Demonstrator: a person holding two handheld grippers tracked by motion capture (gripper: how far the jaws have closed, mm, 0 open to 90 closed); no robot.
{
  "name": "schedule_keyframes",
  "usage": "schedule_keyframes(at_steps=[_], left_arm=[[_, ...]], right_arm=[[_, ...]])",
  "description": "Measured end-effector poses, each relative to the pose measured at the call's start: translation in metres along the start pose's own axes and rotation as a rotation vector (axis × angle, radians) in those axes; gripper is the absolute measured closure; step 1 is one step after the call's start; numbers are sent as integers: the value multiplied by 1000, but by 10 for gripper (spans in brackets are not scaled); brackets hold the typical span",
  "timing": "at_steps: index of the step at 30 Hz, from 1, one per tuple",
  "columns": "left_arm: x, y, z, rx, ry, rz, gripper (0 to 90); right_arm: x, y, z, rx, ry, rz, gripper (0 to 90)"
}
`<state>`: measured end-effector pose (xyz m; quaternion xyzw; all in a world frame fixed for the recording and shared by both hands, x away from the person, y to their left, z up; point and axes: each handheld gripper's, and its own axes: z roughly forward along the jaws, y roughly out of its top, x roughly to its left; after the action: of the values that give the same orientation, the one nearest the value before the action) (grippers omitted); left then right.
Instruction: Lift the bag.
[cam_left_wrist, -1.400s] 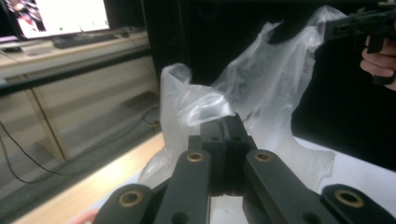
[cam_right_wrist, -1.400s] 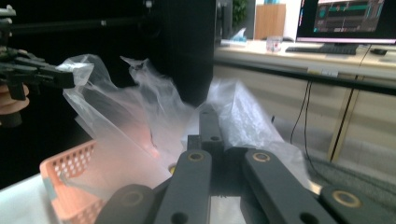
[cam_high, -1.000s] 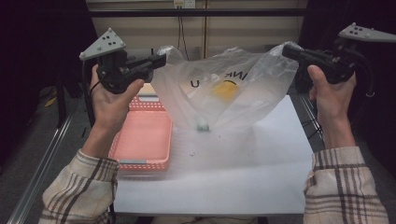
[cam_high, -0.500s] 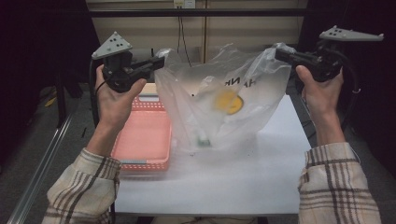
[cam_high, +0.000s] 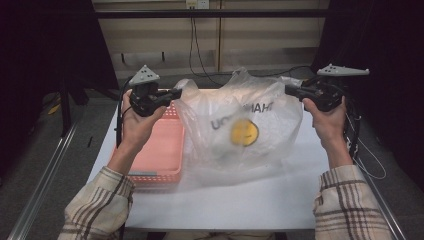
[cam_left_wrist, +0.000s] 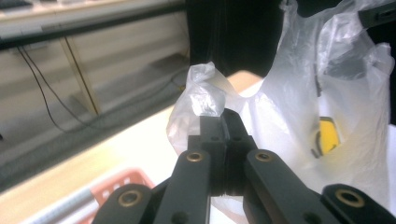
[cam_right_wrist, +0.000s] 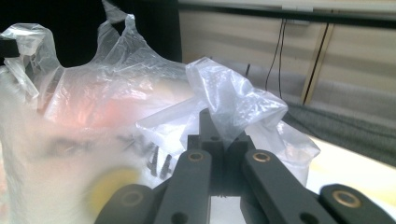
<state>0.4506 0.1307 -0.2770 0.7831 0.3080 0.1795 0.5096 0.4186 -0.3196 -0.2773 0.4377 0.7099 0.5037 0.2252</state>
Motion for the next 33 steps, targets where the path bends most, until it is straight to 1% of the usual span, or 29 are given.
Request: schedule_keyframes(at_steps=[5,10,13,15,16,19,22,24,25,26,28,30,31,32,33], left_arm=[[4,-15,11,29,1,-11,900],[12,-24,18,40,7,-50,900],[13,-27,20,32,-10,-63,899],[12,-28,21,20,-31,-78,896],[11,-28,22,16,-33,-79,893],[9,-29,25,13,-34,-81,883],[7,-29,28,10,-42,-88,858],[5,-28,30,9,-44,-91,798],[4,-28,30,12,-43,-87,763],[4,-28,30,12,-41,-86,733],[2,-28,31,9,-42,-96,611],[0,-28,32,20,-47,-89,534],[-1,-27,32,27,-40,-78,477],[-3,-27,31,31,-26,-71,419],[-3,-27,31,29,-22,-69,367]], right_arm=[[-7,-25,10,47,-7,21,900],[-9,-42,23,96,-48,24,900],[-13,-45,30,105,-57,39,900],[-14,-45,32,96,-43,52,900],[-15,-44,33,93,-39,55,899],[-15,-43,35,92,-49,54,889],[-14,-44,36,89,-53,59,826],[-12,-45,36,89,-40,68,785],[-11,-44,36,83,-33,67,745],[-8,-43,35,83,-36,63,695],[-5,-41,33,78,-51,53,635],[-5,-39,31,70,-52,58,573],[-5,-39,31,68,-54,57,546],[-5,-39,30,69,-66,57,520],[-5,-40,29,70,-71,57,497]])
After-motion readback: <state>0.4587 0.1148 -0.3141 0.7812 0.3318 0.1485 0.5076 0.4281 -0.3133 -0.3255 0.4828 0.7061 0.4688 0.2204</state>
